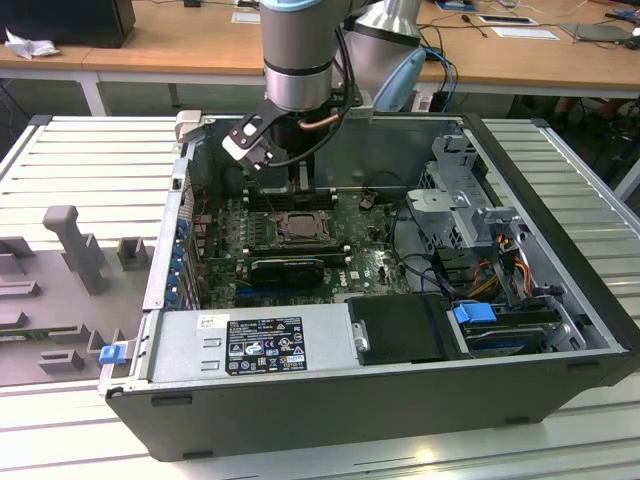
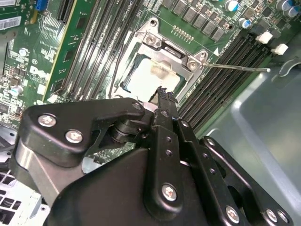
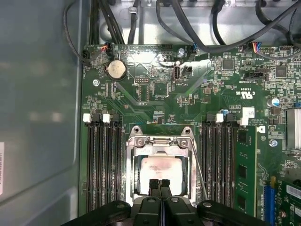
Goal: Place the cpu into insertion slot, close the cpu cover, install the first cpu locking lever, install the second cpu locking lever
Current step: 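Install the first cpu locking lever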
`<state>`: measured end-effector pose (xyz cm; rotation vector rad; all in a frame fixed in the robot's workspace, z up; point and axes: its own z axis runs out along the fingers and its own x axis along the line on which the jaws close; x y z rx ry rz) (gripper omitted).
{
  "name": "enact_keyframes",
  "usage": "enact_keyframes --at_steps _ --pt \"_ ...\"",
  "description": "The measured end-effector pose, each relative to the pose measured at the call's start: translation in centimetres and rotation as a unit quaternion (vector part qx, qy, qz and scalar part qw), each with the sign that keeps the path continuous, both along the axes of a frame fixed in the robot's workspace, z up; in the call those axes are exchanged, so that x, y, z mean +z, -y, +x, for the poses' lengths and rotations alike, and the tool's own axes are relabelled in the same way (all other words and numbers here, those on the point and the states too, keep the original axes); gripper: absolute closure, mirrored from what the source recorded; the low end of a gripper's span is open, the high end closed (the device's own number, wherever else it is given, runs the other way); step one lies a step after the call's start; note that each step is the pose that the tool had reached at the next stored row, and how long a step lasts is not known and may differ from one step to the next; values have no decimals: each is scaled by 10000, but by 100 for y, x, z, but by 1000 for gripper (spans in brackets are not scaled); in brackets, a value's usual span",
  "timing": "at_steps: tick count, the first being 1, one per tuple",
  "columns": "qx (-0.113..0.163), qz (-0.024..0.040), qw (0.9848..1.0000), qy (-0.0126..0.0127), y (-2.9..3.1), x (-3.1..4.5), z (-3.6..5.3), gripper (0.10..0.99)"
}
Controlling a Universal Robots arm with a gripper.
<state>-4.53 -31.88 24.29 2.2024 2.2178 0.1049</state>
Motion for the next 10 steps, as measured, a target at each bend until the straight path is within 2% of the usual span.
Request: enact_keyframes --at_steps 3,5,10 --pt "0 -1 10000 0 0 46 0 980" --pt "0 -4 10000 0 0 140 0 980" --pt "-1 -4 10000 0 0 259 0 980"
